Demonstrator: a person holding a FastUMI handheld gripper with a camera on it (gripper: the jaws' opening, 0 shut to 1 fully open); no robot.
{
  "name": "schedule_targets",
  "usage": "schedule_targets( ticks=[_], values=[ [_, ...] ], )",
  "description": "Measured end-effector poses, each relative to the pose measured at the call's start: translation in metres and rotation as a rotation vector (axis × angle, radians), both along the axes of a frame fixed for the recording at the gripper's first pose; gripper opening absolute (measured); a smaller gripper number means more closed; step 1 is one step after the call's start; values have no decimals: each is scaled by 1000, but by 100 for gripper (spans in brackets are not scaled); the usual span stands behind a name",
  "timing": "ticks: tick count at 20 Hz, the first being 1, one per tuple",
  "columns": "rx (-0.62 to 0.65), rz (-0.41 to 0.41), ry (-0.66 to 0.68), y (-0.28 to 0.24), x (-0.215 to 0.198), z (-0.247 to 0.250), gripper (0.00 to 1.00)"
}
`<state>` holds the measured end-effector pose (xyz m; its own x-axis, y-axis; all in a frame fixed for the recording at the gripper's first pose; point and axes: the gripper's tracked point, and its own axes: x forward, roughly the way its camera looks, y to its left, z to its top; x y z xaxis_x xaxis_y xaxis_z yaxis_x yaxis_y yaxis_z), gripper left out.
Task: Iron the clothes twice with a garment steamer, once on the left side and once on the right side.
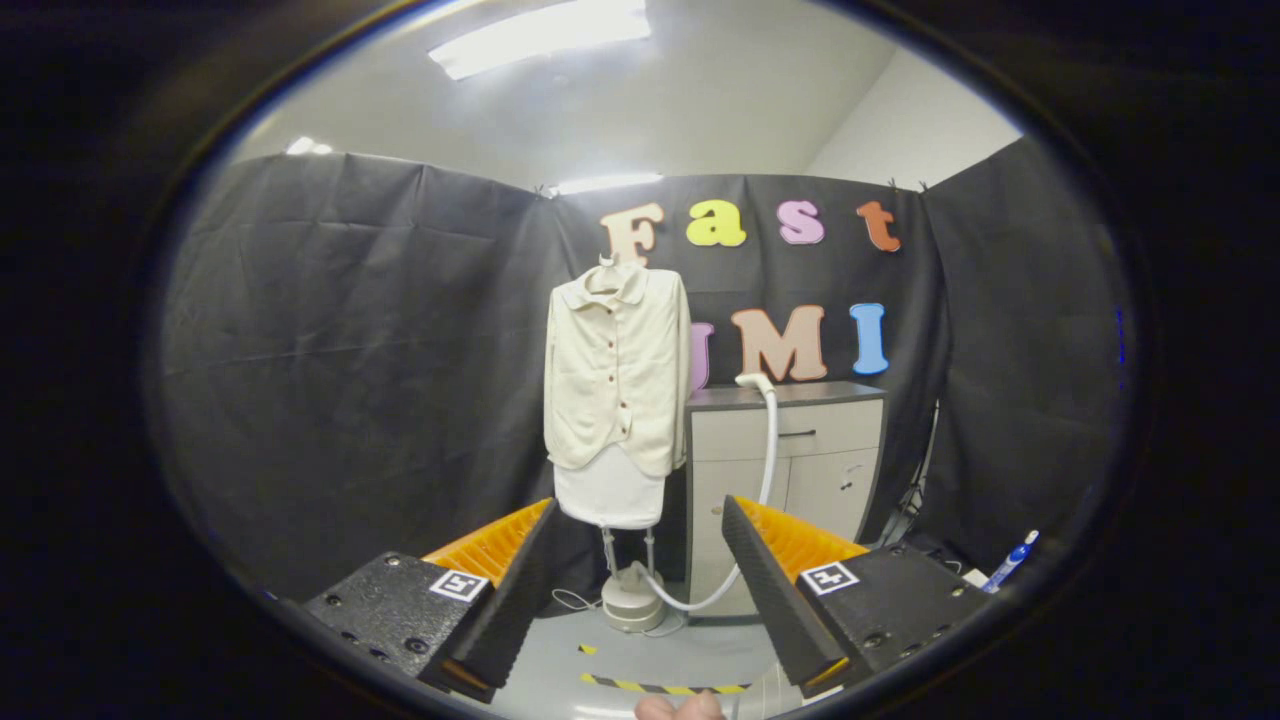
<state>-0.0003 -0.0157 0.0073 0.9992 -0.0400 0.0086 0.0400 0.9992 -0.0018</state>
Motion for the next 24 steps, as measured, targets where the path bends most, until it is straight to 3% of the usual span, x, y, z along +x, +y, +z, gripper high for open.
schedule_targets(
  ticks=[24],
  values=[
    [19,38,-4,-18,37,7,98]
  ],
)
